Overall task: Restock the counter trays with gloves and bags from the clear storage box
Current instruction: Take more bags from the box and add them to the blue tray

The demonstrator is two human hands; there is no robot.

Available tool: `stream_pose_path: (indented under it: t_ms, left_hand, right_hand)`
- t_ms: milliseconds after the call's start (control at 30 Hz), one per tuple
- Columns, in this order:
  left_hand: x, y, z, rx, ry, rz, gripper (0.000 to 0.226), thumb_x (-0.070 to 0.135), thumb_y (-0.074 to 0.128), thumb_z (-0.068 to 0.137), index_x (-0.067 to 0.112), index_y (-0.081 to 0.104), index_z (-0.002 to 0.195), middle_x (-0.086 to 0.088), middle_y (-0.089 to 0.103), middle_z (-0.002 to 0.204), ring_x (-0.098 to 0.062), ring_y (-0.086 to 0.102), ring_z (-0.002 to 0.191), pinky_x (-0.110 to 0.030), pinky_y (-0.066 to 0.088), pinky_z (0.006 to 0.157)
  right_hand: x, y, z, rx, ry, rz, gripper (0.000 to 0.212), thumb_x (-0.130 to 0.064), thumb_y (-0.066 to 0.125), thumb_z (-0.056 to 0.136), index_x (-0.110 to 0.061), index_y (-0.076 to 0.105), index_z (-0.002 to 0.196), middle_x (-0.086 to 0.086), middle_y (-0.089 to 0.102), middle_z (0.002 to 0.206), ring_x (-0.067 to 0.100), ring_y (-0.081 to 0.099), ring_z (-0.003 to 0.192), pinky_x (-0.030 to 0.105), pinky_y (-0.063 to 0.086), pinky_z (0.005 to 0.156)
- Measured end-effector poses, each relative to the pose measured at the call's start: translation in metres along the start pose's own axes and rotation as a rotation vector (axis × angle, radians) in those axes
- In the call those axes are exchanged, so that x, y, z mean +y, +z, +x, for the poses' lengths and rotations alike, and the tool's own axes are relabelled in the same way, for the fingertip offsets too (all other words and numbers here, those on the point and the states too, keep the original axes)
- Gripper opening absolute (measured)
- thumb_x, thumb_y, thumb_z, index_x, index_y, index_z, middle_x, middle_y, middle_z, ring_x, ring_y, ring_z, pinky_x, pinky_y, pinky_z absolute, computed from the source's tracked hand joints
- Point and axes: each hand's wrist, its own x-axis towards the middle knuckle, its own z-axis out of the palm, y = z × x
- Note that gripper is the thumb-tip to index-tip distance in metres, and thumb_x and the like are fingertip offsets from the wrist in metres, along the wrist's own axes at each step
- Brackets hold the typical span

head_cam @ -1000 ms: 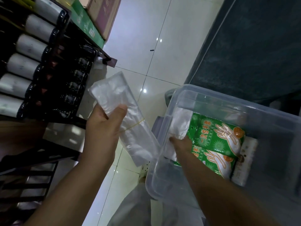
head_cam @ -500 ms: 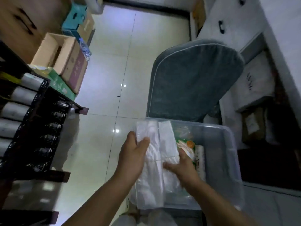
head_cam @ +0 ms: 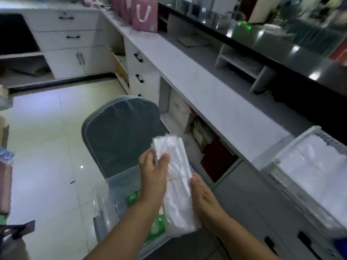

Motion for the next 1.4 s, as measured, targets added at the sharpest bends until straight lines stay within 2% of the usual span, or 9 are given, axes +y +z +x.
stream_pose_path:
  t_ms: [133,200,400,600,767,933,1100,1233,1400]
  left_hand:
    - [0.013,0.059,-0.034,-0.155,0.056,-0.008,0.004,0.027,0.060,0.087,0.025,0.058,0.090,0.016,0.059,0.096,-0.024,0.061,0.092,-0.044,0.052,0.084]
    - [0.015,0.090,-0.055,-0.221,0.065,0.006,0.010,0.031,0.060,0.087,0.026,0.057,0.096,0.010,0.065,0.096,-0.022,0.064,0.091,-0.048,0.053,0.083]
    - [0.024,0.192,-0.145,-0.375,0.144,0.007,0.009,0.036,0.059,0.086,0.040,0.056,0.094,-0.003,0.062,0.107,-0.018,0.064,0.093,-0.050,0.054,0.084]
    - [0.041,0.298,-0.236,-0.600,0.212,-0.048,0.048,0.017,0.065,0.084,0.040,0.041,0.119,0.012,0.056,0.107,-0.006,0.060,0.093,-0.020,0.054,0.070]
    - [0.046,0.377,-0.276,-0.890,0.201,0.084,0.013,0.018,0.060,0.085,0.028,0.063,0.093,0.005,0.066,0.096,-0.013,0.062,0.089,-0.024,0.049,0.069]
    - [0.031,0.429,-0.300,-1.047,0.143,0.103,0.013,0.012,0.058,0.086,0.018,0.066,0.094,-0.004,0.068,0.095,-0.015,0.062,0.086,-0.031,0.051,0.078]
    - [0.013,0.479,-0.304,-1.138,0.162,0.171,0.011,0.014,0.055,0.089,0.017,0.065,0.092,0.000,0.067,0.084,-0.003,0.064,0.069,-0.017,0.052,0.061]
    - [-0.025,0.512,-0.295,-1.183,0.298,0.463,0.008,0.017,0.057,0.088,0.024,0.062,0.088,0.002,0.067,0.087,-0.018,0.062,0.082,-0.030,0.051,0.073]
    - [-0.076,0.546,-0.283,-1.482,0.784,1.198,0.031,0.031,0.052,0.091,0.024,0.058,0.121,0.004,0.057,0.126,-0.019,0.055,0.112,-0.031,0.044,0.086]
  right_hand:
    - [-0.011,-0.050,-0.035,0.100,-0.079,0.072,0.044,-0.062,0.052,0.081,-0.031,0.058,0.112,0.003,0.068,0.109,0.023,0.067,0.098,0.043,0.056,0.086]
    - [-0.016,-0.076,-0.057,0.141,-0.101,0.128,0.034,-0.052,0.066,0.077,-0.031,0.060,0.104,0.003,0.071,0.102,0.025,0.069,0.091,0.039,0.058,0.076]
    - [-0.011,-0.179,-0.134,0.292,-0.112,0.080,0.059,-0.011,0.083,0.066,-0.023,0.055,0.117,0.001,0.071,0.103,0.014,0.070,0.091,0.025,0.057,0.070]
    - [0.000,-0.305,-0.229,0.460,-0.107,-0.105,0.055,-0.021,0.085,0.058,-0.035,0.059,0.105,-0.009,0.071,0.097,0.006,0.067,0.088,0.018,0.055,0.070]
    - [0.016,-0.395,-0.291,0.537,-0.088,-0.249,0.052,-0.019,0.082,0.060,-0.030,0.059,0.105,-0.007,0.070,0.097,0.007,0.065,0.089,0.022,0.054,0.073]
    - [0.022,-0.455,-0.327,0.550,-0.022,-0.351,0.044,-0.018,0.080,0.062,-0.036,0.057,0.095,-0.012,0.065,0.093,0.000,0.061,0.085,0.017,0.049,0.068]
    - [0.032,-0.503,-0.356,0.600,0.087,-0.377,0.047,-0.021,0.080,0.063,-0.034,0.056,0.102,-0.009,0.064,0.096,0.009,0.060,0.089,0.021,0.049,0.071]
    - [0.042,-0.533,-0.376,0.764,0.153,-0.383,0.046,-0.020,0.080,0.062,-0.038,0.054,0.096,-0.014,0.062,0.091,0.003,0.058,0.085,0.016,0.043,0.063]
    - [0.051,-0.560,-0.389,0.930,0.234,-0.334,0.040,-0.017,0.079,0.067,-0.033,0.056,0.096,-0.007,0.065,0.090,0.008,0.062,0.081,0.017,0.046,0.061]
